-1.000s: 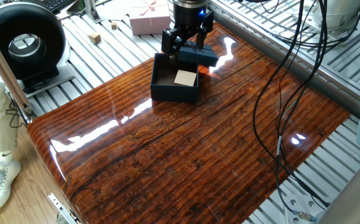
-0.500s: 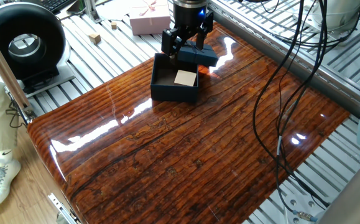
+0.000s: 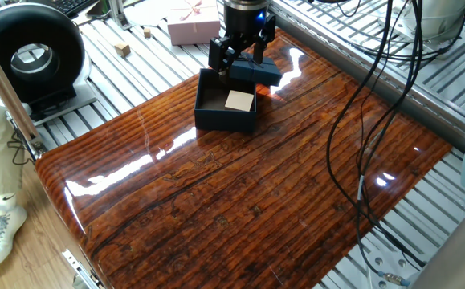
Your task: Cover the box
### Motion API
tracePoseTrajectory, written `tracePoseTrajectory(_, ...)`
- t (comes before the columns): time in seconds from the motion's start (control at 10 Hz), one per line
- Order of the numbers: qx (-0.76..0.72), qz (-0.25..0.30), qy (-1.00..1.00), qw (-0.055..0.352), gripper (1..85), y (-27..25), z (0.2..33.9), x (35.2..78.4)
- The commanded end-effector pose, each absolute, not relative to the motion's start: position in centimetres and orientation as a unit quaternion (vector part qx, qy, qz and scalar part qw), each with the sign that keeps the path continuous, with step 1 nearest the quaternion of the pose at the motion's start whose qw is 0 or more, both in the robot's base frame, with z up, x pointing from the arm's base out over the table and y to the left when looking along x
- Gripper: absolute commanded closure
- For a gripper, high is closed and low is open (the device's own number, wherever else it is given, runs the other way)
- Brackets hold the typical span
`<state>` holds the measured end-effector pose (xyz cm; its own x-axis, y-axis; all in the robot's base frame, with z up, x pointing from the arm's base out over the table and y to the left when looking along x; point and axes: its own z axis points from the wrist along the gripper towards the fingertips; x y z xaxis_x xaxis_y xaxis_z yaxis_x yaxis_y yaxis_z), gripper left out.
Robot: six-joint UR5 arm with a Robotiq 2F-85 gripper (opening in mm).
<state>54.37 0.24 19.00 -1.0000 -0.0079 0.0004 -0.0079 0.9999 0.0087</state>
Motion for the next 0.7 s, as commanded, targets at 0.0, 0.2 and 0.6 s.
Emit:
tracePoseTrajectory(0.0, -0.062, 0.02, -0.988, -0.142, 84.7, -1.24, 20.03, 61.59)
tracePoseTrajectory(0.2, -0.061, 0.028, -0.986, -0.152, 84.7, -1.16, 19.87, 61.78)
tracePoseTrajectory(0.6, -0.051, 0.037, -0.987, -0.147, 84.7, -1.61, 19.92, 61.66)
